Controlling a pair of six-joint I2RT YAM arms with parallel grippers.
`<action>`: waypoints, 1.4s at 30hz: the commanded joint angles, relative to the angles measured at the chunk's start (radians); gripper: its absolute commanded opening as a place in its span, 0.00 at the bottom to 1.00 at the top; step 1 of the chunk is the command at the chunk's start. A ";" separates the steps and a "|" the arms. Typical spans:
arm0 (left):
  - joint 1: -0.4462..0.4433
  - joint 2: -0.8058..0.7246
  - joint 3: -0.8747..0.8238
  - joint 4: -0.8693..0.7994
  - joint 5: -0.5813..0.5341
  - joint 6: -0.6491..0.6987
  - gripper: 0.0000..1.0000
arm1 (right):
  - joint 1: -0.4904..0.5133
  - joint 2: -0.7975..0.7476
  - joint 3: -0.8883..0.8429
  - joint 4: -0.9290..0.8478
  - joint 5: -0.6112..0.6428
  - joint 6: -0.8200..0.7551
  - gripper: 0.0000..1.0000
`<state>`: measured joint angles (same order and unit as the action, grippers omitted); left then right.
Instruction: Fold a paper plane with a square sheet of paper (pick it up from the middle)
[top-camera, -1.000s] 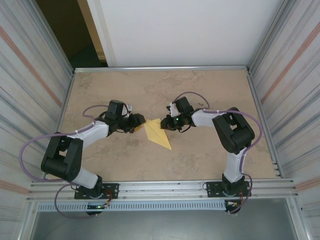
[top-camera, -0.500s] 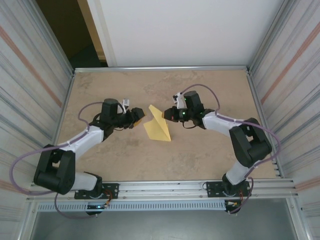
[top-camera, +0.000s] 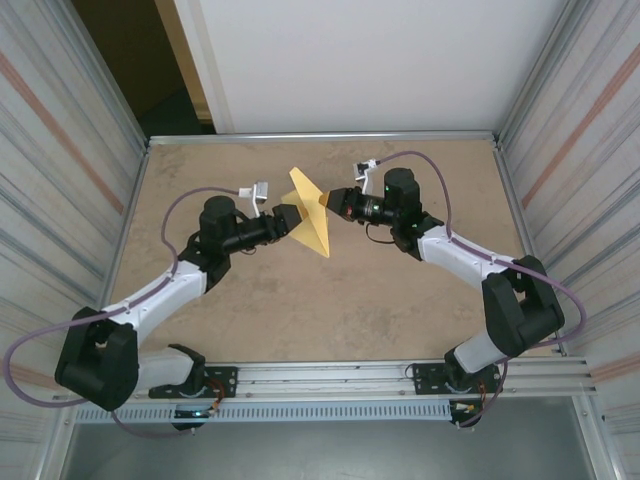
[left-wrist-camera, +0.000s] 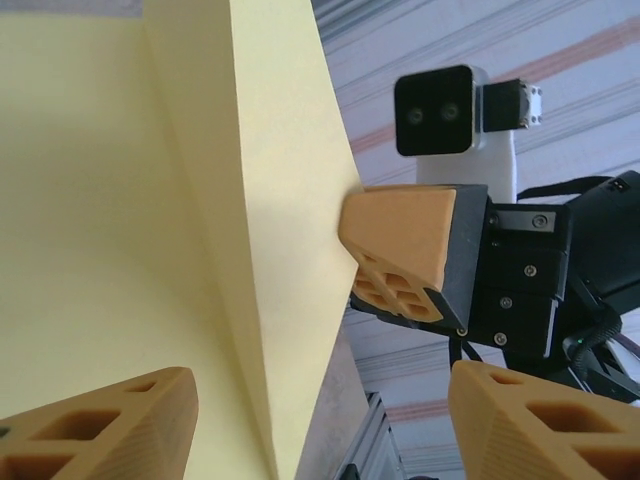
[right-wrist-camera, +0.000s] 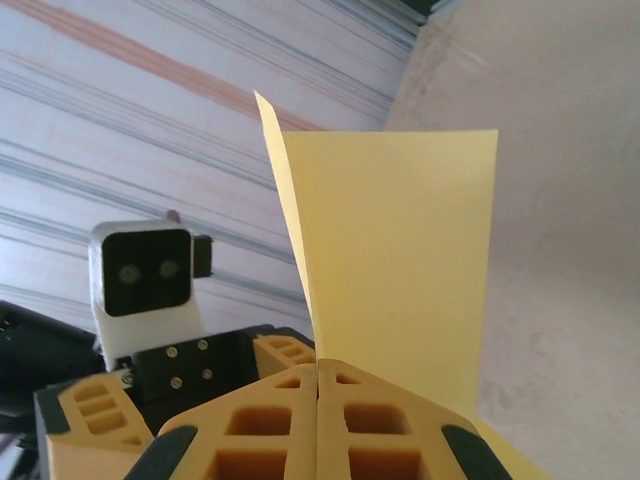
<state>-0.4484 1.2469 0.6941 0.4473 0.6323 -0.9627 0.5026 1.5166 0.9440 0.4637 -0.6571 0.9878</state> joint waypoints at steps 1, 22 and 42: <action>-0.017 0.026 0.014 0.112 0.041 0.025 0.65 | -0.003 -0.029 -0.012 0.094 -0.035 0.087 0.04; -0.038 0.083 0.022 0.281 0.117 0.009 0.46 | -0.007 -0.030 -0.027 0.212 -0.070 0.173 0.05; -0.038 0.106 0.019 0.275 0.103 0.011 0.17 | -0.030 -0.056 -0.041 0.171 -0.073 0.165 0.28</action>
<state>-0.4801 1.3510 0.6998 0.7071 0.7246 -0.9588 0.4858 1.5040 0.9081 0.6487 -0.7128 1.1530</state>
